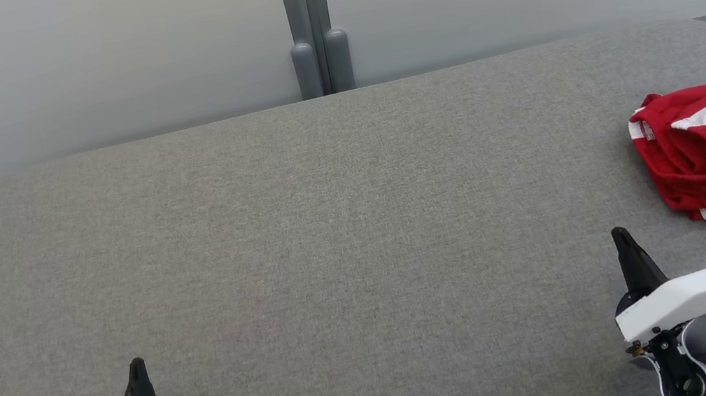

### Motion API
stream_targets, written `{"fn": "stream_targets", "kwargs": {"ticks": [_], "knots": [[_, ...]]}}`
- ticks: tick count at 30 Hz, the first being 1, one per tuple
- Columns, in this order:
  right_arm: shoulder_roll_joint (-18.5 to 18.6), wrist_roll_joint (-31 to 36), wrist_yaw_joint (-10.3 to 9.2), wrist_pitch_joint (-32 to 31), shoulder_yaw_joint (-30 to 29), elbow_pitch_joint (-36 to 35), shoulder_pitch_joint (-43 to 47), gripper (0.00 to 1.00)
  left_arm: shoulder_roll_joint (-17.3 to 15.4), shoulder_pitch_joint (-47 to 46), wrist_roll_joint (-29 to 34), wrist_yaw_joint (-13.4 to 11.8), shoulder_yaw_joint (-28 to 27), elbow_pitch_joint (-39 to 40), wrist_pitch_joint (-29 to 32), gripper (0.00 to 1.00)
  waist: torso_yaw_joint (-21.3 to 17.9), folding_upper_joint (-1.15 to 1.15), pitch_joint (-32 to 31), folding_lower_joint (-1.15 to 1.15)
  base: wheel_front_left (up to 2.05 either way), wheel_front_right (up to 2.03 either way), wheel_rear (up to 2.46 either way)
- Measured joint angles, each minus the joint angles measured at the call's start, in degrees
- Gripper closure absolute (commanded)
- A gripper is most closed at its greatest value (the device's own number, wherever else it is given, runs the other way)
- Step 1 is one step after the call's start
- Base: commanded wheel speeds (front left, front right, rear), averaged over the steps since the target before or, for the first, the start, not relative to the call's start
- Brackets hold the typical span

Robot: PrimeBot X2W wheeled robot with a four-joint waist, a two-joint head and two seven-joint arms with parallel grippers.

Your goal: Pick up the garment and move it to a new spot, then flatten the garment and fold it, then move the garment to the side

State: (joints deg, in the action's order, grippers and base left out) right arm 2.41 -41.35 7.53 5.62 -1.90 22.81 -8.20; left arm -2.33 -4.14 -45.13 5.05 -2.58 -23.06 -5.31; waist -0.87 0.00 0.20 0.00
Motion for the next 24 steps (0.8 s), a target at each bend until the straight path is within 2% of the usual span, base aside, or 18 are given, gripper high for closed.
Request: {"fn": "stream_targets", "kwargs": {"ticks": [24], "knots": [[0.1, -18.64, -0.01, -4.31, -1.43, -3.14, 0.67, 1.0, -0.09, -0.34, -17.17, 0.94, -1.66, 3.34, 4.35, 1.0, 0.25, 0.0, -0.01, 0.0, 0.0, 0.0, 0.0]]}}
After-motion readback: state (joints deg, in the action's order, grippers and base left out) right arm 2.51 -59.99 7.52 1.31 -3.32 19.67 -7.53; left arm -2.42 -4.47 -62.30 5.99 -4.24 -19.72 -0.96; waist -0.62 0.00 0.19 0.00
